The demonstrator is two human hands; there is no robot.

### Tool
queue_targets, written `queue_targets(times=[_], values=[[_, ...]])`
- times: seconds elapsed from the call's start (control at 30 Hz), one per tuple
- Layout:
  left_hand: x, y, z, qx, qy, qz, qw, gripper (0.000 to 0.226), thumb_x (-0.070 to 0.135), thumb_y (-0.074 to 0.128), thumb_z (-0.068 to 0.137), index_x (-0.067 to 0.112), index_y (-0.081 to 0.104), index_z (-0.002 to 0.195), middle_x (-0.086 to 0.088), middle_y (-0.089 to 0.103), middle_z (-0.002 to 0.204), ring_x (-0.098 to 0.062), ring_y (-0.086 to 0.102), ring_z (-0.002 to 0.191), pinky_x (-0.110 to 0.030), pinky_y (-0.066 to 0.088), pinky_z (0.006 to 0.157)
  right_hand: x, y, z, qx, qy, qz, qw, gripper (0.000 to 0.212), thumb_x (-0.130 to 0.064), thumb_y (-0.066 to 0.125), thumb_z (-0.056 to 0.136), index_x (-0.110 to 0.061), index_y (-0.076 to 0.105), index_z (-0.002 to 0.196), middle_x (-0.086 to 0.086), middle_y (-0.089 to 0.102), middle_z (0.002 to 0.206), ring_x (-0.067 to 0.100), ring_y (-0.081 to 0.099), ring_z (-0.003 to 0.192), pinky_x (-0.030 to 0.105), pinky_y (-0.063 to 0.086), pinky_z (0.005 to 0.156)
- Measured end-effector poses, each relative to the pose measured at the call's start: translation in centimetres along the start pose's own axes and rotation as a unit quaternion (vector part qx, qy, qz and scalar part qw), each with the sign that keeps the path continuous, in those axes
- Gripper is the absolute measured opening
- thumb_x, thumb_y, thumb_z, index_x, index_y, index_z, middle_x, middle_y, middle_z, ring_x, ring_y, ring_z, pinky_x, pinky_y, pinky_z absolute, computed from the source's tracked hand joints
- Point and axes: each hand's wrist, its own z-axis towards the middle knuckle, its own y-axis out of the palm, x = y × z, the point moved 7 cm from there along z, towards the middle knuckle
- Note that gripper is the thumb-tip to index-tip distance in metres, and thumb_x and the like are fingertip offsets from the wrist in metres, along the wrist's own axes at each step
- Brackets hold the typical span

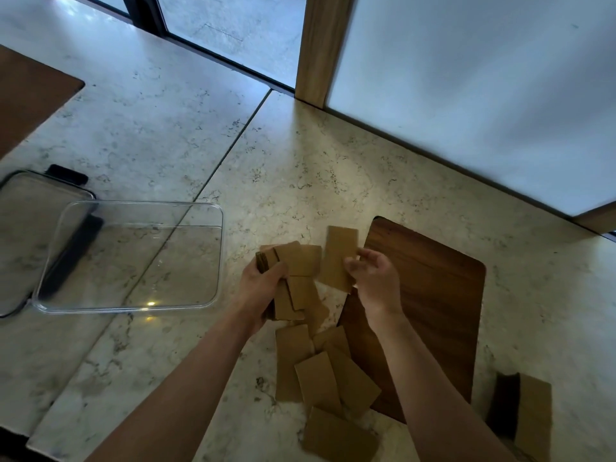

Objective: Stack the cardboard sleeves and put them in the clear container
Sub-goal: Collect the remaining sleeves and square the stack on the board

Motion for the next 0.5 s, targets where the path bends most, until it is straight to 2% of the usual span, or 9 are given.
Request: queue_targets(times=[0.07, 0.13, 0.23, 0.3, 0.33, 0.37, 0.43, 0.47, 0.5], values=[[-0.2, 0.8, -0.4, -0.044, -0.011, -0.016, 0.999, 0.024, 0.014, 0.063, 0.097, 0.025, 0.061, 0.118, -0.017, 0.07, 0.113, -0.036, 0.071, 0.098, -0.052, 0.063, 0.079, 0.3, 3.2, -1.5, -0.078, -0.014, -0.084, 0.993, 0.021, -0.025, 0.072, 0.09, -0.022, 0.063, 0.11, -0.001, 0.071, 0.108, 0.014, 0.07, 0.096, 0.022, 0.058, 0.073], [-0.7, 1.0, -0.6, -0.055, -0.016, -0.022, 0.998, 0.031, 0.012, 0.068, 0.093, 0.023, 0.061, 0.121, -0.019, 0.071, 0.116, -0.038, 0.072, 0.101, -0.056, 0.063, 0.082, 1.0, 6.0, -2.7, -0.112, -0.069, -0.202, 0.97, 0.02, -0.034, 0.074, 0.088, -0.023, 0.067, 0.103, -0.002, 0.064, 0.108, 0.009, 0.065, 0.093, 0.015, 0.055, 0.075], [-1.2, -0.7, -0.6, -0.002, -0.025, -0.053, 0.998, 0.03, 0.008, 0.067, 0.093, 0.021, 0.062, 0.119, -0.018, 0.071, 0.111, -0.038, 0.072, 0.095, -0.057, 0.064, 0.078, 1.3, 7.0, -2.2, -0.082, -0.102, -0.192, 0.973, 0.01, -0.028, 0.072, 0.091, -0.024, 0.068, 0.1, 0.0, 0.059, 0.111, 0.008, 0.062, 0.096, 0.008, 0.05, 0.072], [-1.5, -2.0, -0.8, 0.01, -0.034, -0.076, 0.996, 0.034, 0.007, 0.062, 0.093, 0.017, 0.059, 0.125, -0.015, 0.068, 0.105, -0.034, 0.07, 0.089, -0.048, 0.063, 0.066, 0.8, 6.1, -0.7, -0.023, -0.113, -0.18, 0.977, 0.015, -0.019, 0.064, 0.095, -0.019, 0.066, 0.11, 0.003, 0.059, 0.116, 0.014, 0.062, 0.103, 0.008, 0.047, 0.075], [-1.5, -2.2, -1.0, 0.005, -0.036, -0.083, 0.996, 0.038, 0.005, 0.061, 0.093, 0.014, 0.057, 0.13, -0.015, 0.068, 0.104, -0.033, 0.07, 0.088, -0.043, 0.062, 0.061, 0.2, 5.9, 0.2, -0.002, -0.149, -0.251, 0.956, 0.024, -0.02, 0.063, 0.095, -0.019, 0.063, 0.12, 0.005, 0.055, 0.122, 0.018, 0.058, 0.111, 0.01, 0.045, 0.084], [-1.7, -2.7, -1.3, 0.0, -0.032, -0.09, 0.995, 0.042, 0.002, 0.06, 0.092, 0.012, 0.056, 0.132, -0.016, 0.069, 0.105, -0.034, 0.071, 0.087, -0.042, 0.062, 0.059, -0.1, 6.6, 0.9, -0.008, -0.195, -0.367, 0.91, 0.037, -0.025, 0.064, 0.093, -0.023, 0.058, 0.13, 0.007, 0.048, 0.13, 0.022, 0.05, 0.12, 0.017, 0.04, 0.093], [-2.0, -3.4, -1.7, -0.004, -0.015, -0.118, 0.993, 0.05, -0.001, 0.061, 0.091, 0.019, 0.055, 0.137, -0.019, 0.07, 0.114, -0.04, 0.072, 0.094, -0.046, 0.063, 0.065, 0.2, 9.1, 1.7, -0.078, -0.26, -0.556, 0.786, 0.057, -0.039, 0.066, 0.089, -0.031, 0.046, 0.142, 0.007, 0.031, 0.145, 0.028, 0.032, 0.131, 0.039, 0.035, 0.108], [-2.1, -3.8, -1.9, -0.003, -0.003, -0.136, 0.991, 0.054, -0.001, 0.062, 0.092, 0.028, 0.056, 0.138, -0.018, 0.068, 0.119, -0.041, 0.071, 0.097, -0.049, 0.063, 0.07, 0.4, 10.1, 1.8, -0.109, -0.268, -0.6, 0.745, 0.059, -0.044, 0.066, 0.088, -0.033, 0.044, 0.143, 0.005, 0.026, 0.15, 0.03, 0.026, 0.135, 0.045, 0.032, 0.111], [-2.4, -4.1, -2.0, -0.001, 0.009, -0.154, 0.988, 0.056, -0.001, 0.063, 0.092, 0.035, 0.059, 0.136, -0.017, 0.067, 0.119, -0.04, 0.07, 0.093, -0.049, 0.062, 0.072, 0.3, 10.6, 1.8, -0.126, -0.269, -0.617, 0.728, 0.059, -0.045, 0.067, 0.087, -0.032, 0.046, 0.141, 0.003, 0.026, 0.15, 0.031, 0.024, 0.137, 0.048, 0.03, 0.112]])
